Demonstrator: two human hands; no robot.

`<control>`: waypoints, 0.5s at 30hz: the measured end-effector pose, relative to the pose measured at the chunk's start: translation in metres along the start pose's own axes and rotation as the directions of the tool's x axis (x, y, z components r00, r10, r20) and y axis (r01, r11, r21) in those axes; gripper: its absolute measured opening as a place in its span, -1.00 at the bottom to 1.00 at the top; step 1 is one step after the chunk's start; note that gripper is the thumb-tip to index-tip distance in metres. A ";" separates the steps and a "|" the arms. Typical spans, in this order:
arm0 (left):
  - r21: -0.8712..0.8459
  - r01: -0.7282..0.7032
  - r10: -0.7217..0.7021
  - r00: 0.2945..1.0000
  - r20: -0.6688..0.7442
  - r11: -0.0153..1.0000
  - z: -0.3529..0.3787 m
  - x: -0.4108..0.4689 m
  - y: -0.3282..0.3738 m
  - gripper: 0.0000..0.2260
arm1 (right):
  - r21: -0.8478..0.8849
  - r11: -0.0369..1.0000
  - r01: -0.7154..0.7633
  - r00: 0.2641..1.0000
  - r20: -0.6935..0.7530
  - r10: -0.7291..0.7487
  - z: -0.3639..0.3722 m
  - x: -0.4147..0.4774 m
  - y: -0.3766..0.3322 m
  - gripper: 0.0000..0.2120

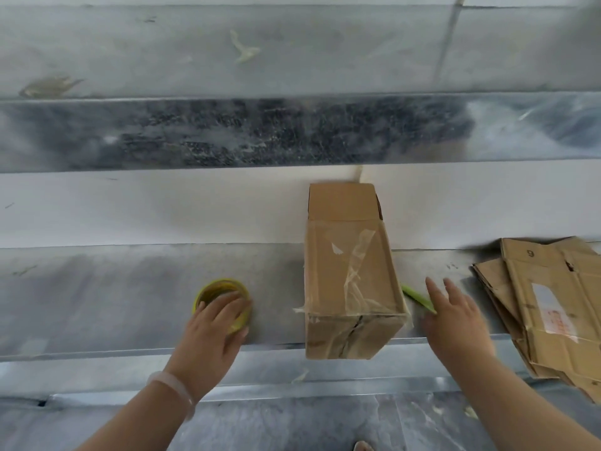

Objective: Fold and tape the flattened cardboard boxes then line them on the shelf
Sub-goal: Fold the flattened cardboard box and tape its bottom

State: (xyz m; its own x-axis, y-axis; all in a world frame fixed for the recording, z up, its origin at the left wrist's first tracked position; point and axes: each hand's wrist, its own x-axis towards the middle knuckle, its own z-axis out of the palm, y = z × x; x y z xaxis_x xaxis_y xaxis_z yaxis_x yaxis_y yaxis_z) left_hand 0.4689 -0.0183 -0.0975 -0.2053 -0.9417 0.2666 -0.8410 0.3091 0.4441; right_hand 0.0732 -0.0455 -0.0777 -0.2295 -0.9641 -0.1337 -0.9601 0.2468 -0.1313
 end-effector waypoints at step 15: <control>-0.712 0.071 -0.167 0.984 -0.065 0.699 0.000 0.039 0.169 -0.25 | 0.979 0.130 0.156 0.988 -0.157 -0.007 -0.050 -0.096 -0.109 -0.40</control>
State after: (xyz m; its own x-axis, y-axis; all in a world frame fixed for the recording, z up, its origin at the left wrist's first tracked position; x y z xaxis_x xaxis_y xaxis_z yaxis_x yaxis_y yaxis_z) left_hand 0.3192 -0.0028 -0.0121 -0.0292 -0.9693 0.2441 -0.2460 0.2437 0.9381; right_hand 0.1919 0.0155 -0.0017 -0.2451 -0.9692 0.0227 -0.0040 -0.0224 -0.9997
